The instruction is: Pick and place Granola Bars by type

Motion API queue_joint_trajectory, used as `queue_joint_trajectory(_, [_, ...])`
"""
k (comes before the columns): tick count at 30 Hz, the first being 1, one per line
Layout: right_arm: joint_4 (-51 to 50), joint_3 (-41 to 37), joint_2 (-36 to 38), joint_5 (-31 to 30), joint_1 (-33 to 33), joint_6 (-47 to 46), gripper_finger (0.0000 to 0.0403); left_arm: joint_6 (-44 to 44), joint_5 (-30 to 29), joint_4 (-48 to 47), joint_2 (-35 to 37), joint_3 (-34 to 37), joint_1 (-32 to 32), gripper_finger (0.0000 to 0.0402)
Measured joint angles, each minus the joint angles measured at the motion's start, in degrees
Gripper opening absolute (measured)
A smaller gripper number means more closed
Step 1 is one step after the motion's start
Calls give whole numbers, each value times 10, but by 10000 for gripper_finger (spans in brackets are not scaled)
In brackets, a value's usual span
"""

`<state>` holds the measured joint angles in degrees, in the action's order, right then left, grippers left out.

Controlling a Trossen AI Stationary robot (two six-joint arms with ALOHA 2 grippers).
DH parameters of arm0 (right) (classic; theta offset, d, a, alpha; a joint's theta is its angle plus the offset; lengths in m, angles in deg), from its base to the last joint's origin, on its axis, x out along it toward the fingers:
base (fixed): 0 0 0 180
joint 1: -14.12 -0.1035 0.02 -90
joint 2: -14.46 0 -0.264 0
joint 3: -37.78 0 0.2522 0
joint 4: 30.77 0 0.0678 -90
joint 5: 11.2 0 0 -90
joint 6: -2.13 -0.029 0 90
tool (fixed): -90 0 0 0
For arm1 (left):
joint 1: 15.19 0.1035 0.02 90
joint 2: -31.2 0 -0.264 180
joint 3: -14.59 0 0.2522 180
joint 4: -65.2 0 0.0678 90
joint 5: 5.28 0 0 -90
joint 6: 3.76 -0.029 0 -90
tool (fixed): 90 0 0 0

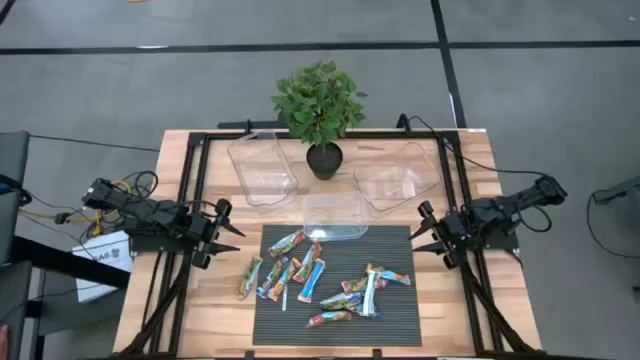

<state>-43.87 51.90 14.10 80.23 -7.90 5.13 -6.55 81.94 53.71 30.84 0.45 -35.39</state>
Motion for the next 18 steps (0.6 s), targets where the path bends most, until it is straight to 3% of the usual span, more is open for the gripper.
queue_joint_trajectory(18, [0,0,0,0,0,0,133,0,0,0,0,0,0,169])
